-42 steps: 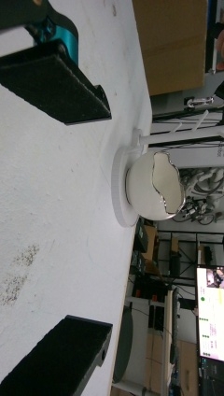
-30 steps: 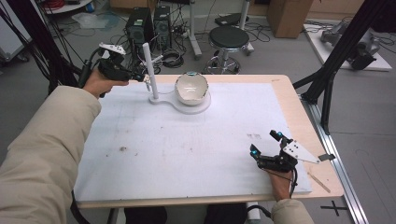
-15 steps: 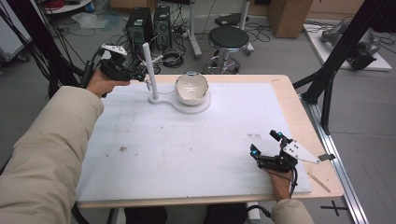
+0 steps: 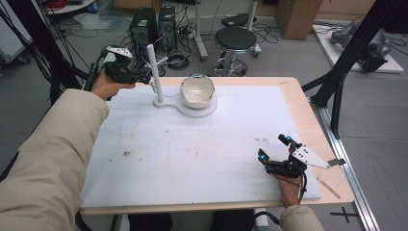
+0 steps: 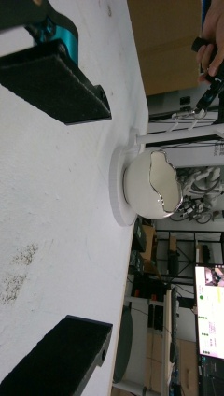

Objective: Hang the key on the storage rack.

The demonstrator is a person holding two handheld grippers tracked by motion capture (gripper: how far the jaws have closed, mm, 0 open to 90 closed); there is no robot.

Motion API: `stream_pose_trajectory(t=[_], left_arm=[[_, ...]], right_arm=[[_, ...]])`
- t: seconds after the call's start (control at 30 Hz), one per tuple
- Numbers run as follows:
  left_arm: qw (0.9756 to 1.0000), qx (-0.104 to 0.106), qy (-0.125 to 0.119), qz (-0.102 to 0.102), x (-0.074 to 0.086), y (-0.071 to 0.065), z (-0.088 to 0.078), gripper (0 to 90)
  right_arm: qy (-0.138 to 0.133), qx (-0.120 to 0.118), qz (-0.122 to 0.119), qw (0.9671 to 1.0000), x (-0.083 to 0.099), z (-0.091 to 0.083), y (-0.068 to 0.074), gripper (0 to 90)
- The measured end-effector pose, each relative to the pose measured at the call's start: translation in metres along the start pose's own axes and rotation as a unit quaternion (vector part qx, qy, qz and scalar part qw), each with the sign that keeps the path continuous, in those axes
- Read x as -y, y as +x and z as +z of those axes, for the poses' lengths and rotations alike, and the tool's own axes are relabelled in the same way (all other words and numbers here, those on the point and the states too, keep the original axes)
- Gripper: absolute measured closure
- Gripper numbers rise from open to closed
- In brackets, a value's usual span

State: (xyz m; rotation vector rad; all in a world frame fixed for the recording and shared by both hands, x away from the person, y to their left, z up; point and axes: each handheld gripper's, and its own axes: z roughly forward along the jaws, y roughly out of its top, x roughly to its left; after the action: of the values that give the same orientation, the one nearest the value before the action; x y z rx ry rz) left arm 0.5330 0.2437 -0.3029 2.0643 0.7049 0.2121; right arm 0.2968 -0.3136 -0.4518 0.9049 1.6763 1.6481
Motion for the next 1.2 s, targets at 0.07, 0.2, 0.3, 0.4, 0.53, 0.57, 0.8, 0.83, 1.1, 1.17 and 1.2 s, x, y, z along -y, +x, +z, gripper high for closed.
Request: stream_pose_trajectory(t=[0.07,0.2,0.3,0.4,0.53,0.57,0.8,0.83,1.1,1.17,1.2], left_arm=[[1.0,-0.003,-0.001,0.001,0.0,0.0,0.0,88.3],[1.0,-0.005,0.004,0.0,0.001,0.002,0.001,88.3],[0.9999,-0.009,0.005,-0.002,0.003,0.004,0.003,88.3],[0.9999,-0.01,0.009,-0.003,0.004,0.004,0.006,88.2],[0.9998,-0.016,0.01,-0.002,0.004,0.005,0.009,88.2],[0.9998,-0.018,0.01,-0.001,0.005,0.005,0.01,88.2],[0.9995,-0.026,0.002,0.018,0.007,0.006,0.009,85.7],[0.9995,-0.026,-0.008,0.019,0.009,0.006,0.008,81.7],[0.9962,-0.067,-0.052,-0.021,0.029,0.011,-0.009,39.6],[0.9941,-0.071,-0.078,-0.025,0.033,0.007,-0.018,29.8],[0.9935,-0.068,-0.087,-0.026,0.035,0.005,-0.023,24.2]], right_arm=[[0.0,-0.001,-0.001,1.0,0.0,0.0,0.0,0.4],[0.0,-0.003,0.006,1.0,0.0,-0.001,0.0,0.4],[-0.001,-0.002,0.005,1.0,0.0,-0.001,0.0,0.4],[-0.002,-0.003,0.003,1.0,0.0,-0.001,0.0,0.4],[-0.003,-0.002,0.003,1.0,0.0,-0.001,0.0,0.4],[-0.004,-0.003,0.001,1.0,0.0,-0.001,0.0,0.4],[-0.003,-0.003,0.003,1.0,0.0,-0.001,0.0,0.4],[-0.003,-0.002,0.002,1.0,0.0,-0.001,0.0,0.4],[-0.004,-0.002,0.002,1.0,0.001,-0.002,0.0,0.4],[-0.004,-0.002,0.0,1.0,0.001,-0.001,0.0,0.4],[-0.004,-0.001,0.001,1.0,0.001,-0.002,0.001,0.4]])
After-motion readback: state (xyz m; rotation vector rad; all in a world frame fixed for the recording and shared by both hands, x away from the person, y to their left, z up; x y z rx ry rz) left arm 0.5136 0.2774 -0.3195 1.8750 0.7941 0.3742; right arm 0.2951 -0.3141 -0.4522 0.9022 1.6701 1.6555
